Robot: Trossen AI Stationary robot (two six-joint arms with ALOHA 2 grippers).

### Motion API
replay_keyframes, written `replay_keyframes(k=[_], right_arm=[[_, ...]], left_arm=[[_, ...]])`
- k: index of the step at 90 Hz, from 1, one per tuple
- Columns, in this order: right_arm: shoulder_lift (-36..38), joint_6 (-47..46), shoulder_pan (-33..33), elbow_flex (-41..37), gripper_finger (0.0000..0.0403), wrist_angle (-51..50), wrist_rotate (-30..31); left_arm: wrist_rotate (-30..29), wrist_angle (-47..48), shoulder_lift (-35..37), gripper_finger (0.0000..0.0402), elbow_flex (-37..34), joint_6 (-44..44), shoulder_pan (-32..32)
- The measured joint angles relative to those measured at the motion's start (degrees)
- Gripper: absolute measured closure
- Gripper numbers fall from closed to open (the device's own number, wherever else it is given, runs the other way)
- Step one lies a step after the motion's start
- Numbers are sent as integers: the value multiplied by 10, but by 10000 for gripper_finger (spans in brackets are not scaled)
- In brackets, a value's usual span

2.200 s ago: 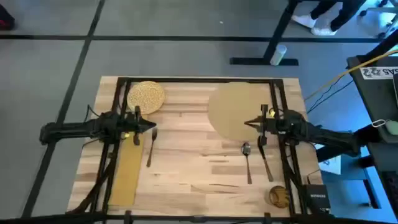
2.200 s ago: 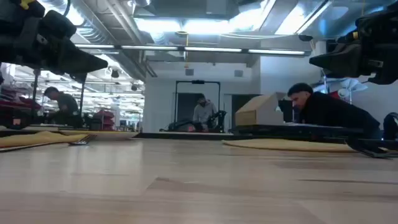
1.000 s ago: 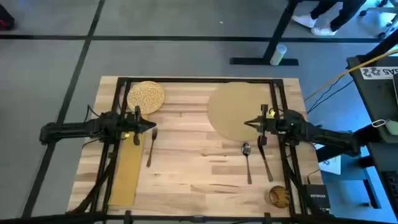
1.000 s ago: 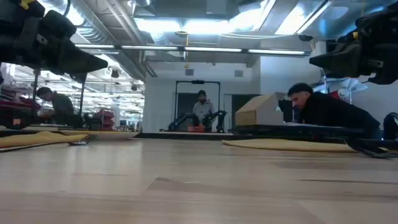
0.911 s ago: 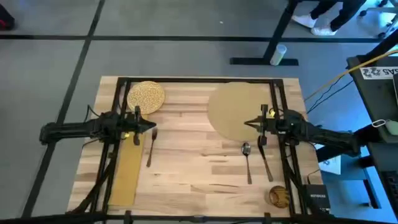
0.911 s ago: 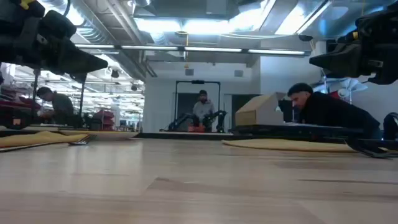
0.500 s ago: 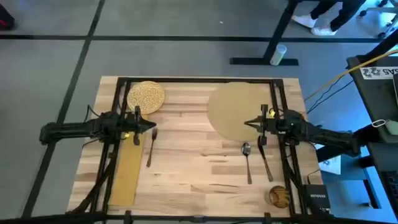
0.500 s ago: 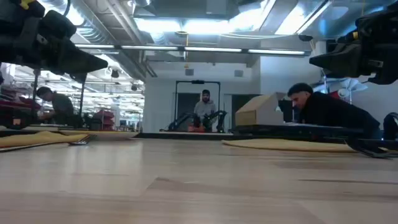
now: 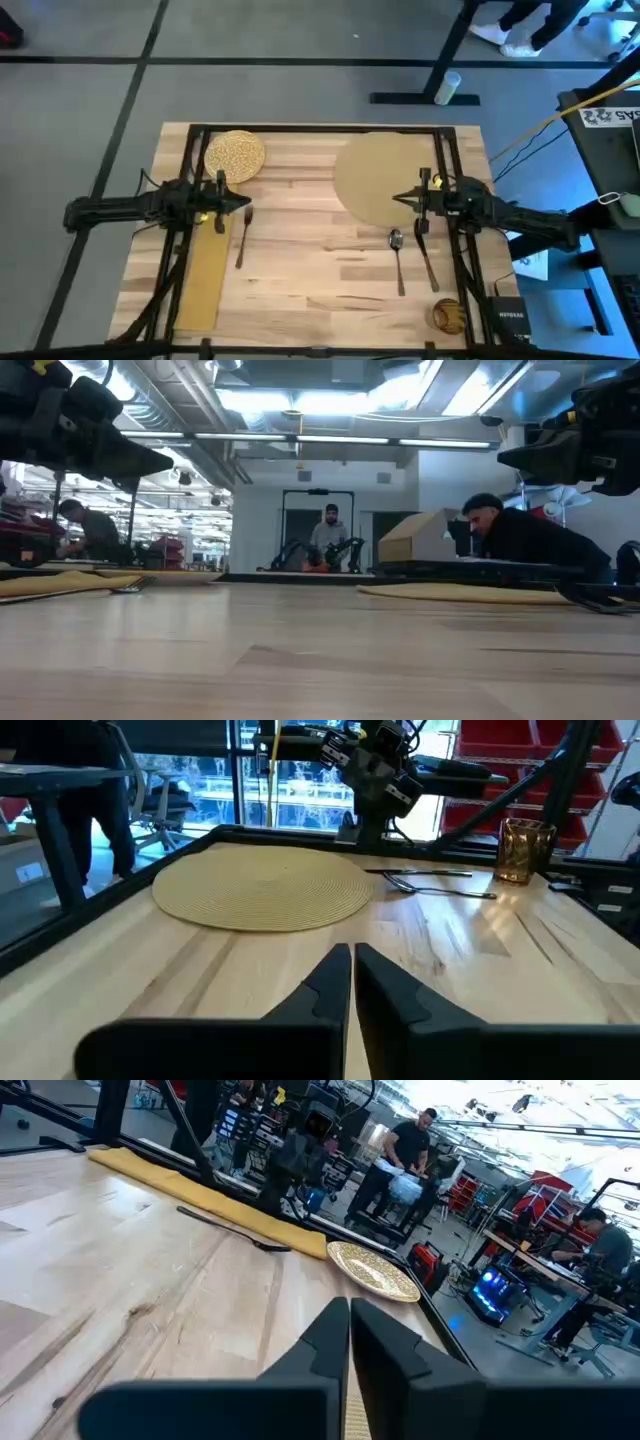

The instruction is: Set table place

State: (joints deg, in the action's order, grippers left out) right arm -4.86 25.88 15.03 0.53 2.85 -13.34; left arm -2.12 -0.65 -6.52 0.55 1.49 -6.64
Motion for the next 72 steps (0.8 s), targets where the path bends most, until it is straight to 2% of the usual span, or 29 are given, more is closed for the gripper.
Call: replay_keyframes(k=[27,40,62,72], right_arm=[[0,0,0,0,398,0,0],[0,0,0,0,398,0,0],[0,0,0,0,398,0,0],[0,0,0,0,398,0,0]], left_arm=[[0,0,0,402,0,1,0],[-1,-2,0,402,0,78,0],[-66,-13,0,402,0,90,-10],[-73,-22,0,402,0,103,-10]])
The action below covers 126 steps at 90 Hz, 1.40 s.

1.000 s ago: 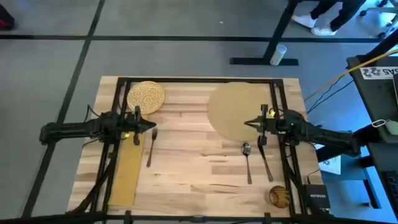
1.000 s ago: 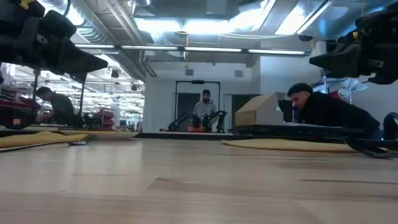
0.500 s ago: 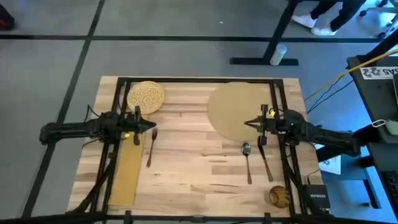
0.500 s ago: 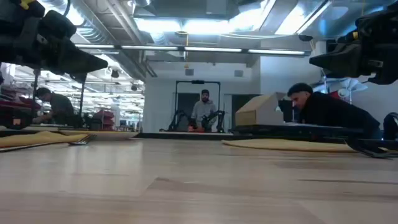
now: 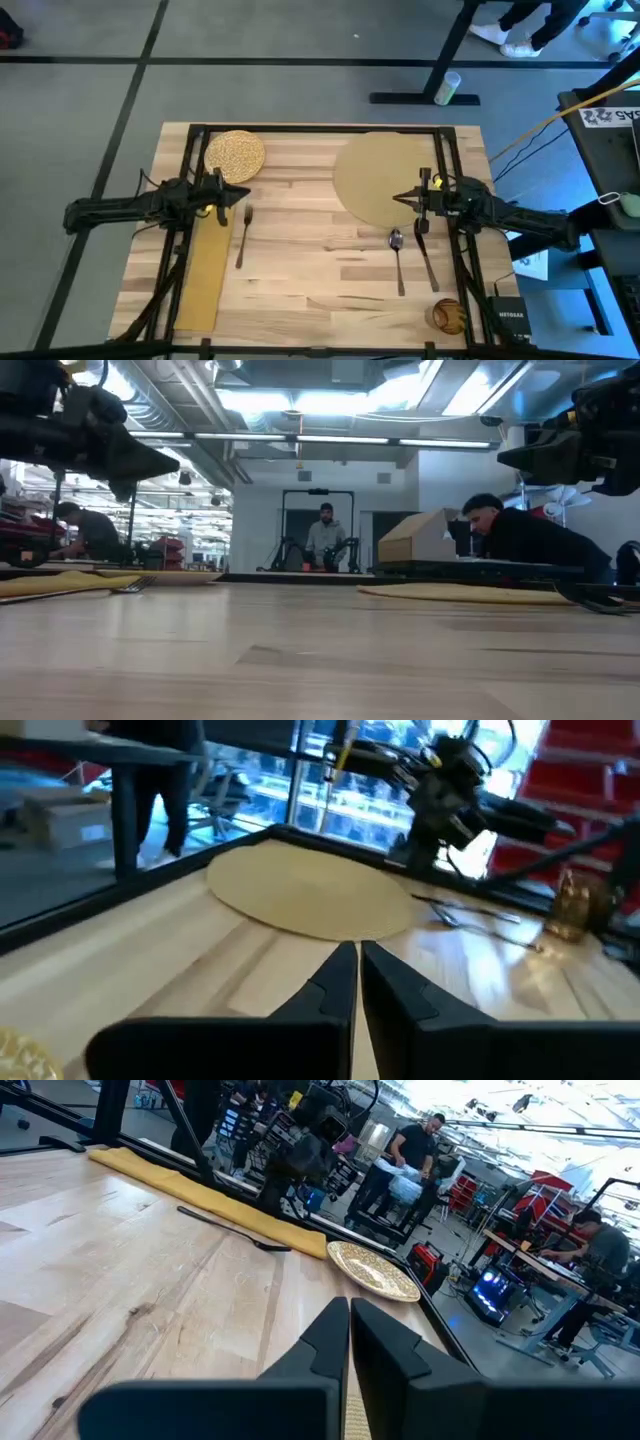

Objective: Set table place
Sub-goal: Fold the yellow napkin

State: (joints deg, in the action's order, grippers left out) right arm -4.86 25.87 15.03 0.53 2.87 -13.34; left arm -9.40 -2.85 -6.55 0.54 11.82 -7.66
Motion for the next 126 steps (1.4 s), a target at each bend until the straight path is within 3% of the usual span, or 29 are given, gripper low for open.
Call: replay_keyframes(k=[9,20,32,48,62,71,95,126], right_arm=[[0,0,0,0,398,0,0],[0,0,0,0,398,0,0],[0,0,0,0,398,0,0],[0,0,0,0,398,0,0],[0,0,0,0,398,0,0],[0,0,0,0,398,0,0],[0,0,0,0,398,0,0],[0,0,0,0,398,0,0]], left_arm=[[3,11,-2,402,10,-25,0],[3,169,-45,402,64,3,0],[5,246,-138,402,125,54,1],[63,308,-282,402,245,72,2],[85,459,-411,402,374,95,30],[81,567,-488,402,421,118,59],[53,619,-612,402,429,167,118],[40,746,-642,402,429,310,165]])
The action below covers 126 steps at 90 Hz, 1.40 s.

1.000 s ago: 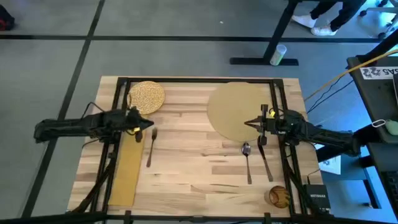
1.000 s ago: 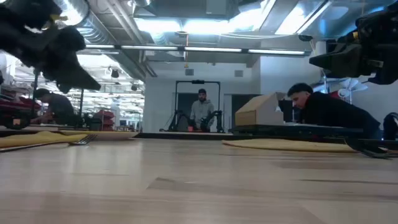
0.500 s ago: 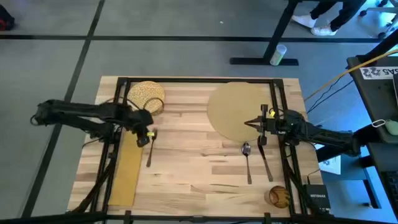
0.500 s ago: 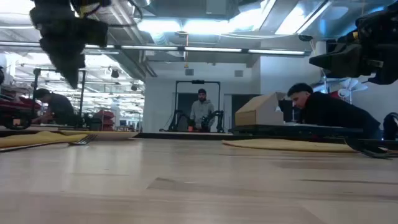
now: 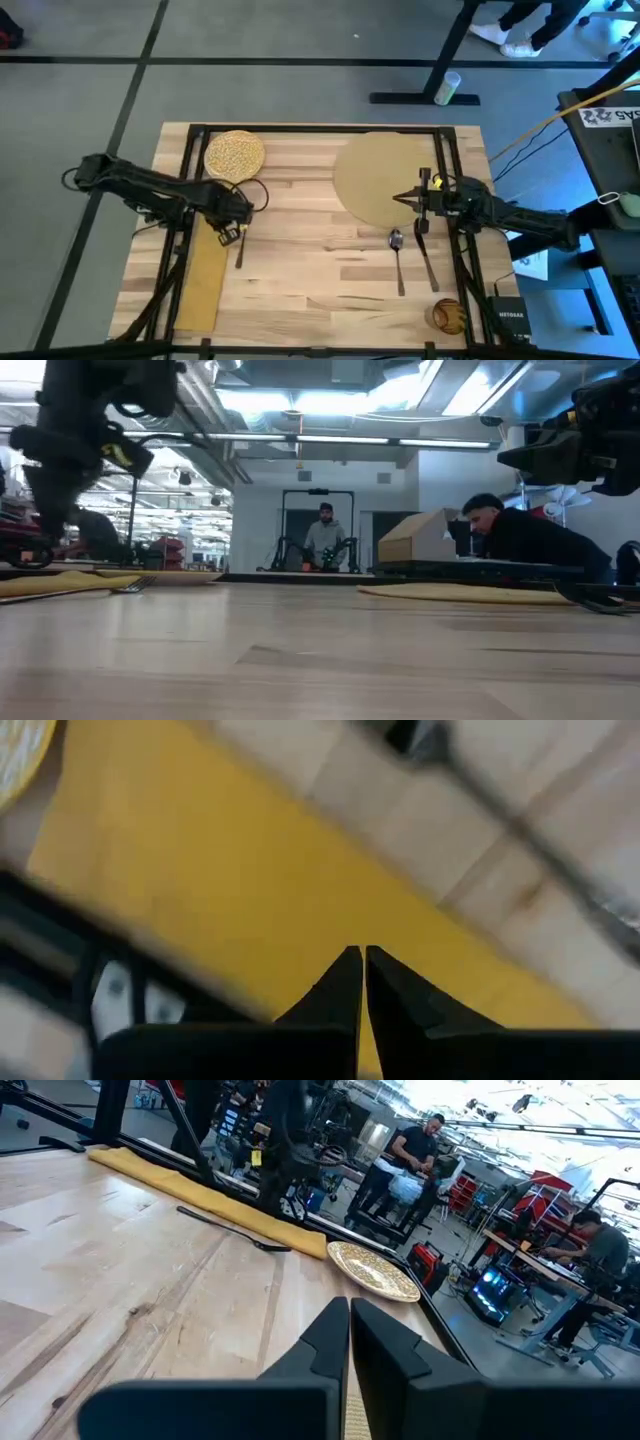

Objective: Set table place
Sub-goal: Fold the yellow napkin

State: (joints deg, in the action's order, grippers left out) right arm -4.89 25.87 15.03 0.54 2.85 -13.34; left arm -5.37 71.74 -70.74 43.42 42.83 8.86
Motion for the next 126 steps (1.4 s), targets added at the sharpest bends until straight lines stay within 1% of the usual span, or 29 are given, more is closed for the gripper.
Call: replay_keyframes(k=[10,21,36,43,62,75,98,108,126], right_arm=[[0,0,0,0,398,0,0],[0,0,0,0,398,0,0],[0,0,0,0,398,0,0],[0,0,0,0,398,0,0],[0,0,0,0,398,0,0],[0,0,0,0,398,0,0],[0,0,0,0,398,0,0],[0,0,0,0,398,0,0],[0,0,0,0,398,0,0]], left_arm=[[2,7,-3,402,0,20,22],[30,4,-13,402,0,36,38],[52,-4,-56,402,0,31,58],[53,-19,-83,402,0,21,65],[65,-52,-144,402,0,2,65],[65,-64,-170,402,0,-1,65],[71,-157,-200,402,-8,-14,60],[70,-165,-210,401,-9,-18,56],[77,-169,-212,401,-10,-20,31]])
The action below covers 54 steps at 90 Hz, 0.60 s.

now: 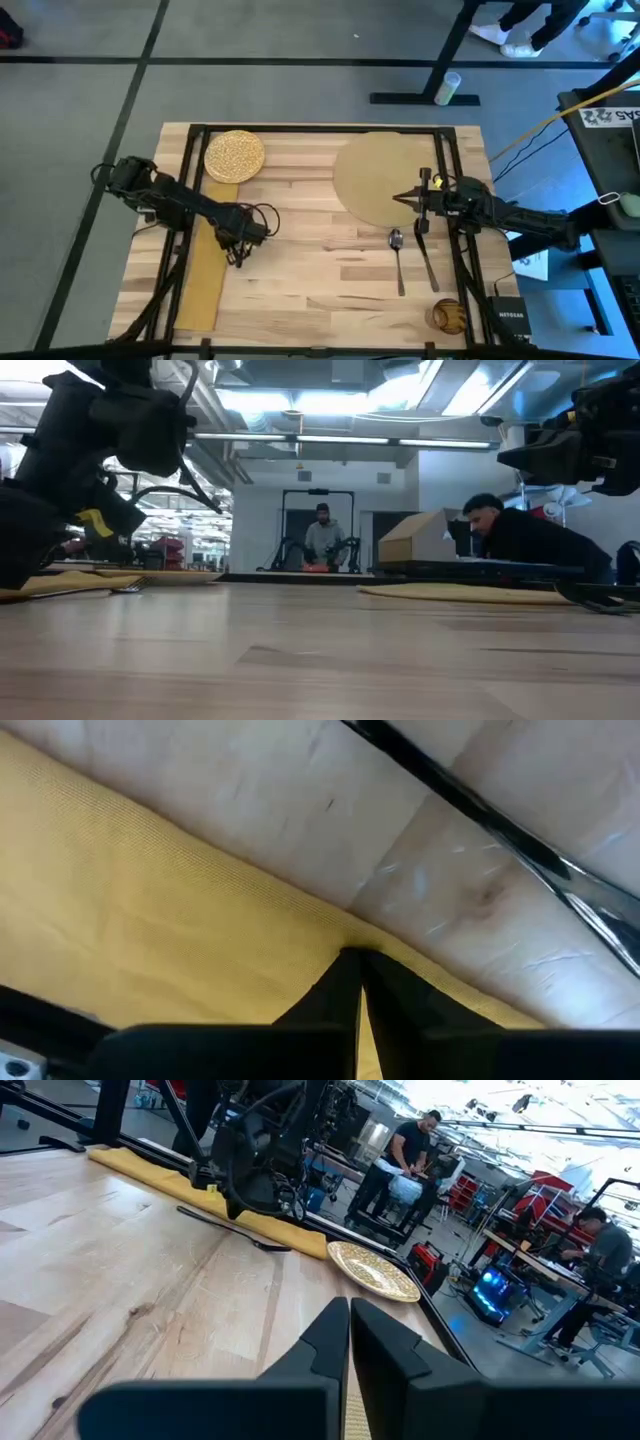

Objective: Set table place
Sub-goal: Fold the yellow napkin

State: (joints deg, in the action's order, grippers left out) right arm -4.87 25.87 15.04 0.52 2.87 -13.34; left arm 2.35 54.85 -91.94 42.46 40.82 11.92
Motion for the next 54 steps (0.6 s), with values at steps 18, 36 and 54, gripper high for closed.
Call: replay_keyframes(k=[18,36,54], right_arm=[[0,0,0,0,398,0,0],[0,0,0,0,398,0,0],[0,0,0,0,398,0,0]], left_arm=[[-10,-21,0,401,7,-4,-32],[-25,-60,-2,401,29,-6,-57],[-29,-118,-2,402,35,-15,-68]])
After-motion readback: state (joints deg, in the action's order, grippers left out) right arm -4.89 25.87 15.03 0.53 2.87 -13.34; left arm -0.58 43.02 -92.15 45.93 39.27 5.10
